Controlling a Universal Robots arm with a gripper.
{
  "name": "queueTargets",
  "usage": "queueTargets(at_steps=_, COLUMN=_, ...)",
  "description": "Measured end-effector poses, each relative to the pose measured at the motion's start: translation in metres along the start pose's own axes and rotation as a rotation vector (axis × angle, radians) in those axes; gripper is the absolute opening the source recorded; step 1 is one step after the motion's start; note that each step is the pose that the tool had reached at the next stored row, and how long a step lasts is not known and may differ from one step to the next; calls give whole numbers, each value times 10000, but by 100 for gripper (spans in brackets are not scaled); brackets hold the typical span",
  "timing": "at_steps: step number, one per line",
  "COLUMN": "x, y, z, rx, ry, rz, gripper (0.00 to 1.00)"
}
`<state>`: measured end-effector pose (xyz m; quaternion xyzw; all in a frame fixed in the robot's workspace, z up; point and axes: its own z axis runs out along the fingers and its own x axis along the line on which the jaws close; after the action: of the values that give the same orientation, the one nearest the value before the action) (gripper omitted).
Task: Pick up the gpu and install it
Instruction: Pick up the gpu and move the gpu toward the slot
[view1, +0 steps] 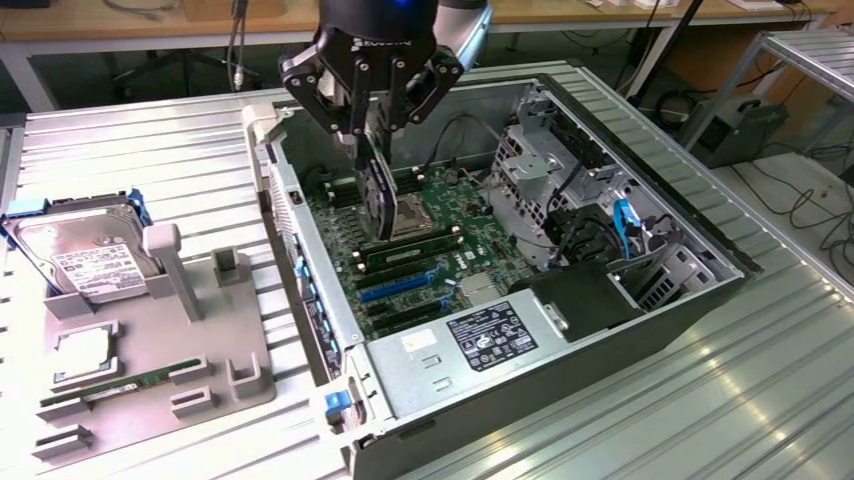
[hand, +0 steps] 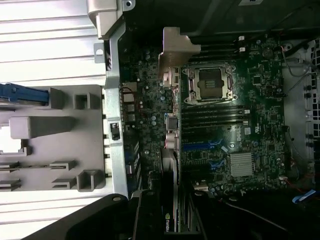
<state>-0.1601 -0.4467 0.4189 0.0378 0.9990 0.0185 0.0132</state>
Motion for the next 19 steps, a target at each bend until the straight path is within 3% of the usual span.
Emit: queueTargets(at_steps=19, x=-388, y=24, z=158, rx=10, ry=-1, rz=-1, gripper=26)
